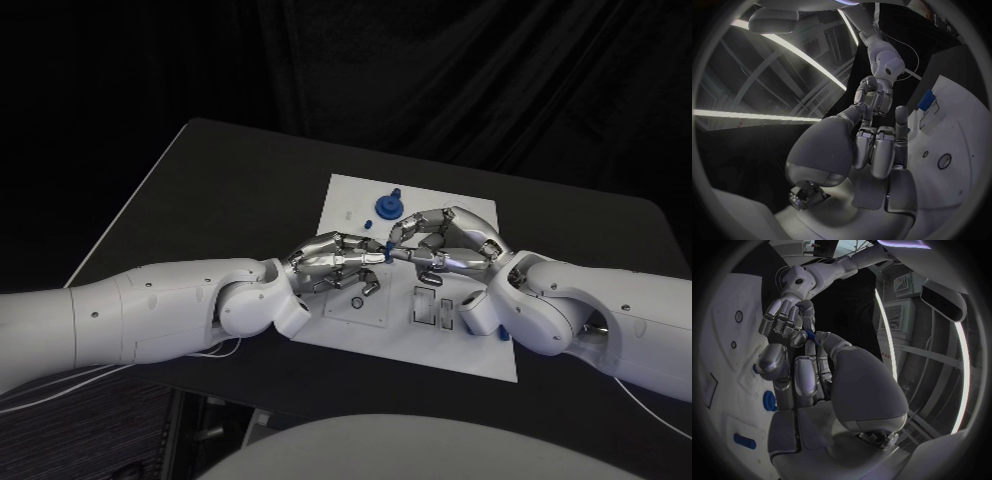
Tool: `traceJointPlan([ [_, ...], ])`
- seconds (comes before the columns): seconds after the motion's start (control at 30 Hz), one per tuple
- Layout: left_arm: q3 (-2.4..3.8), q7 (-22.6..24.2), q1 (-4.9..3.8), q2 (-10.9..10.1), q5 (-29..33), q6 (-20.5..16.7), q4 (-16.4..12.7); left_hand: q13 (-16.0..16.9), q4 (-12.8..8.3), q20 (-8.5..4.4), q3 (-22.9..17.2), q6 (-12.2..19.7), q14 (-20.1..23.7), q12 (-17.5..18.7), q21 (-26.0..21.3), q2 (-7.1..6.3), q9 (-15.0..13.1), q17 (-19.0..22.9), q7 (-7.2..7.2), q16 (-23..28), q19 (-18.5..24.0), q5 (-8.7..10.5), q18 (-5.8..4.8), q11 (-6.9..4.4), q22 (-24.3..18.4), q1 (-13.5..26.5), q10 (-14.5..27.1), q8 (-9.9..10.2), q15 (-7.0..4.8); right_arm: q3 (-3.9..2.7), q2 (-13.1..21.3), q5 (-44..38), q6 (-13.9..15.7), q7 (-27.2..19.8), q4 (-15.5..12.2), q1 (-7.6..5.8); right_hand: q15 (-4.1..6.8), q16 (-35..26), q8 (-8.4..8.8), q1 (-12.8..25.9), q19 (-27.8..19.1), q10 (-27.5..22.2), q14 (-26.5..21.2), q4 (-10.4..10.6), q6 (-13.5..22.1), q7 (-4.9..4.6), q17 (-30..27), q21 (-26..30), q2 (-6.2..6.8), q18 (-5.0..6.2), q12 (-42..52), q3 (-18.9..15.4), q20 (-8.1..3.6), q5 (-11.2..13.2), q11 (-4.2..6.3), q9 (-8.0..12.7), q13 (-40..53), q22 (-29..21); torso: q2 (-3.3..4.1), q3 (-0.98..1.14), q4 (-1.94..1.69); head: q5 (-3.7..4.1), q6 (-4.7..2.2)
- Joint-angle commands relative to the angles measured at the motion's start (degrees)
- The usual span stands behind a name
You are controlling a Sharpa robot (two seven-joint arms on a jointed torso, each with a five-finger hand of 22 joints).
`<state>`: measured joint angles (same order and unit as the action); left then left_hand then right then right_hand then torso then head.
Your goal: Assemble the parts on the task board
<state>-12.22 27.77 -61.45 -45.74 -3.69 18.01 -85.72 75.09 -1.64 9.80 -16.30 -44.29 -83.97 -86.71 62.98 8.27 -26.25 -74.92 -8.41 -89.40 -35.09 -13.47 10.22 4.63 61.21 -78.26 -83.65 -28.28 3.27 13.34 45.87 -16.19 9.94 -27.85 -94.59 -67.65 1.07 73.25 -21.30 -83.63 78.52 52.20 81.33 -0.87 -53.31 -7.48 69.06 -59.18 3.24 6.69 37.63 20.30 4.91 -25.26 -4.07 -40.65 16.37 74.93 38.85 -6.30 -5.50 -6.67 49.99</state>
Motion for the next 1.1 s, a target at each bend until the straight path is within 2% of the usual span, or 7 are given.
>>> traceJointPlan([
  [0.03,0.15,1.05,0.0,0.01,0.47,-1.21,-0.07,10.67,0.07,-0.23,-0.35,-0.6,-1.87,-0.28,0.52,-0.03,-2.21,-11.35,0.23,-0.21,-0.93,-0.93,-0.24,-0.03,0.14,-1.31,-0.76,-0.45,-0.5,0.09,0.0,-0.31,-1.51,1.44,-0.22,0.07,-0.2,-0.05,-0.31,-0.43,-0.42,0.18,0.03,-0.3,0.32,0.04,-0.09,0.28,-0.1,-0.48,0.35,0.04,0.08,-0.32,0.62,0.08,0.02,6.86,0.03,0.01,0.03,-0.05,0.01],
  [0.37,0.15,1.01,0.04,-0.08,0.47,-1.58,-0.08,10.89,0.15,-0.56,-1.21,-0.23,-2.12,-0.27,1.1,-1.02,-4.39,-11.54,0.09,-0.16,-1.66,-4.85,-0.38,-0.07,0.22,-1.89,-1.02,-0.89,-0.69,0.1,0.0,-0.51,-1.51,1.62,-0.21,0.08,-0.28,-0.13,-0.24,-0.57,-0.57,-0.1,-0.06,-0.32,0.64,-0.07,-0.18,0.45,-0.23,-0.45,0.32,-0.12,0.13,-0.32,0.5,0.17,-0.02,6.8,0.02,-0.01,-0.01,0.01,0.01],
  [0.43,0.15,0.95,0.05,-0.11,0.47,-1.66,-0.07,11.02,0.32,-0.58,-1.63,0.02,-2.29,-0.33,1.28,-1.27,-5.32,-11.69,0.08,-0.16,-1.78,-6.11,-0.43,-0.1,0.26,-1.87,-1.18,-1.06,-0.71,0.1,0.06,-1.08,-1.45,1.71,-0.21,0.08,-0.53,-0.23,-0.04,-0.75,-0.91,-0.82,-0.23,-0.3,1.39,-0.34,-0.3,0.81,-0.49,-0.37,0.28,-0.52,0.29,-0.16,0.25,0.4,-0.06,6.67,0.02,-0.02,0.01,0.02,0.01],
  [0.67,0.15,0.54,0.06,-0.23,0.47,-2.15,0.06,11.08,0.81,-0.67,-2.69,0.44,-2.28,-0.27,1.63,-1.9,-7.43,-11.69,0.03,-0.13,-1.88,-8.52,-0.43,-0.07,0.35,-1.48,-1.18,-1.44,-0.75,0.1,0.37,-2.58,-0.98,1.57,-0.28,0.08,-0.92,-0.37,0.22,-1.05,-1.51,-2.26,-0.56,-0.24,2.69,-0.74,-0.51,1.35,-0.95,-0.25,0.36,-1.4,0.67,0.55,-0.25,0.92,-0.08,6.46,0.02,0.0,0.02,0.01,0.01],
  [0.87,0.15,-0.32,0.07,-0.41,0.47,-3.04,-0.03,11.13,0.97,-0.69,-3.19,0.64,-2.3,-0.28,1.81,-2.12,-8.22,-11.72,0.02,-0.12,-1.97,-9.19,-0.45,-0.06,0.43,-1.29,-1.21,-1.55,-0.76,0.1,0.89,-3.24,0.12,1.05,-0.49,0.08,-1.19,-0.47,0.39,-1.26,-1.91,-3.25,-0.79,-0.24,3.7,-0.99,-0.66,1.73,-1.18,-0.15,0.52,-1.91,0.92,0.89,-0.56,1.35,-0.05,6.32,0.06,-0.02,0.04,0.08,0.01],
  [1.1,0.15,-2.08,0.07,-0.51,0.47,-5.23,-0.37,11.37,1.07,-0.71,-3.69,0.93,-2.39,-0.45,1.97,-2.11,-8.9,-11.79,0.0,-0.12,-2.06,-8.86,-0.45,-0.05,0.46,-1.2,-1.52,-1.6,-0.77,0.1,1.33,-5.14,1.55,0.76,-0.76,0.07,-1.41,-0.24,0.34,-1.28,-2.02,-4.06,-0.82,-0.07,4.32,-1.14,-0.48,1.47,-1.37,-0.16,0.93,-2.55,1.18,1.86,-0.77,1.89,0.06,6.33,0.05,0.03,0.01,0.24,0.01],
])
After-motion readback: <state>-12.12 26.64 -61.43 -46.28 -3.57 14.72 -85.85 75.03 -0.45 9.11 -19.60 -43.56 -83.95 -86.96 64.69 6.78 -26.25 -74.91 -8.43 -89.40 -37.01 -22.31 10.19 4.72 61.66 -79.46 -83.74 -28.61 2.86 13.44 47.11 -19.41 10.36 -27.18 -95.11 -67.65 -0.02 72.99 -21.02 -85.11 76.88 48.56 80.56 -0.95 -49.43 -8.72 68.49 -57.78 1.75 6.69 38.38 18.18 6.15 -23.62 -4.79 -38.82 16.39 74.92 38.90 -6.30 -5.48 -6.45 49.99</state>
